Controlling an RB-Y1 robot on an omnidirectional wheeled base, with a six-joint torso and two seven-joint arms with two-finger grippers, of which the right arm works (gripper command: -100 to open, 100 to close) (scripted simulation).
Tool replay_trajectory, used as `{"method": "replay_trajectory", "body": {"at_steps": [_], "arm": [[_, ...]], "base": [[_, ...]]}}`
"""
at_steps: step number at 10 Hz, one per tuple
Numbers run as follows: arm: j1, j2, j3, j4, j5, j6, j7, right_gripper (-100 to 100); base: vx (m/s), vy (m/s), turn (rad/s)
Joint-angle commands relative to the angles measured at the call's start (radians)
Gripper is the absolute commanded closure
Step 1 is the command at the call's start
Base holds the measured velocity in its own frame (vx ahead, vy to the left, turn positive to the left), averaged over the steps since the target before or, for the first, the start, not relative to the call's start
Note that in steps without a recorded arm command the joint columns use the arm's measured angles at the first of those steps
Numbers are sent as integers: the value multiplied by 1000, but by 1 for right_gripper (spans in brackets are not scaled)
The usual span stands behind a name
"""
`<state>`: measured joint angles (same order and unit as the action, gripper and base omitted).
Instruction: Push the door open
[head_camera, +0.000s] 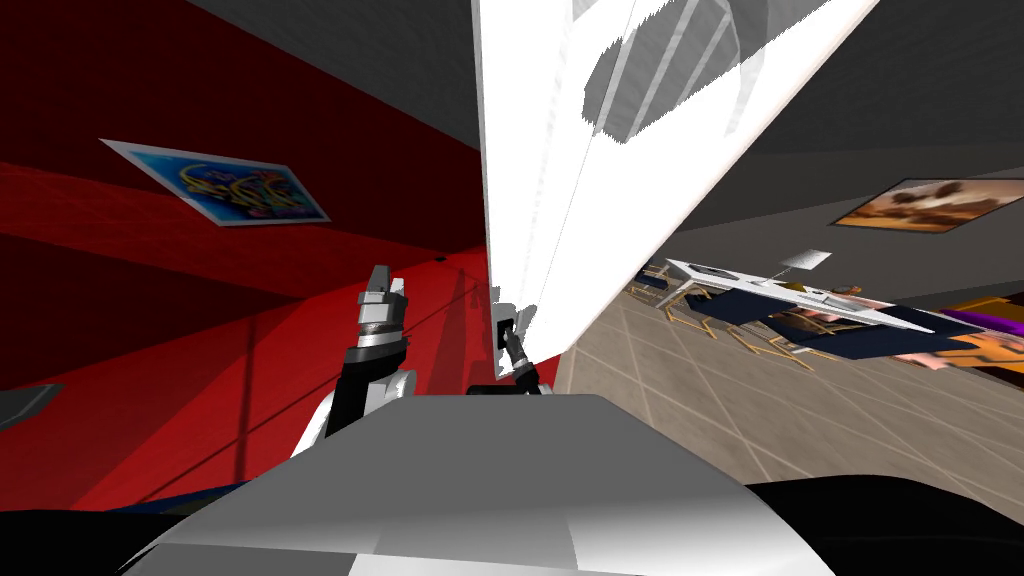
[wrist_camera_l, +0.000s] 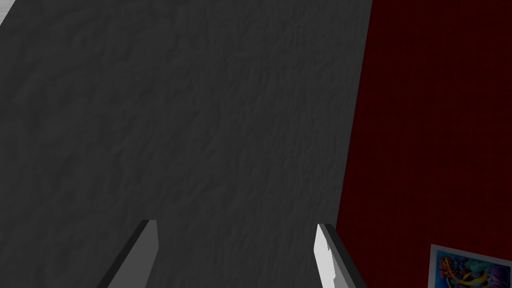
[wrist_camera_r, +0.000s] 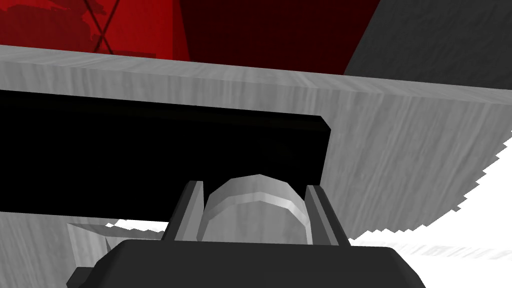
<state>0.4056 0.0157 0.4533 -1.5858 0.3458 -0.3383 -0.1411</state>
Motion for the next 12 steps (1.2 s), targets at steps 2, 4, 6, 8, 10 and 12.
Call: {"method": "replay_trajectory", "body": {"at_steps": [2,4,6,8,10,12], "arm": [[2,-1,-1,2,0,1,0,100],[-27,-23,-10,35,-31,-4,19,100],[-55,-38,-19,65,-58,-10,37,100],[-84,-52,-29,95,-87,-17,55,100],[-91,-55,-31,103,-95,-19,60,100],[-99,-59,-34,112,-103,-21,65,100]], "base": [[-16,-7,-4],[5,-13,14],[22,-44,32],[11,-41,16],[22,-31,-15],[15,-30,-12]]}}
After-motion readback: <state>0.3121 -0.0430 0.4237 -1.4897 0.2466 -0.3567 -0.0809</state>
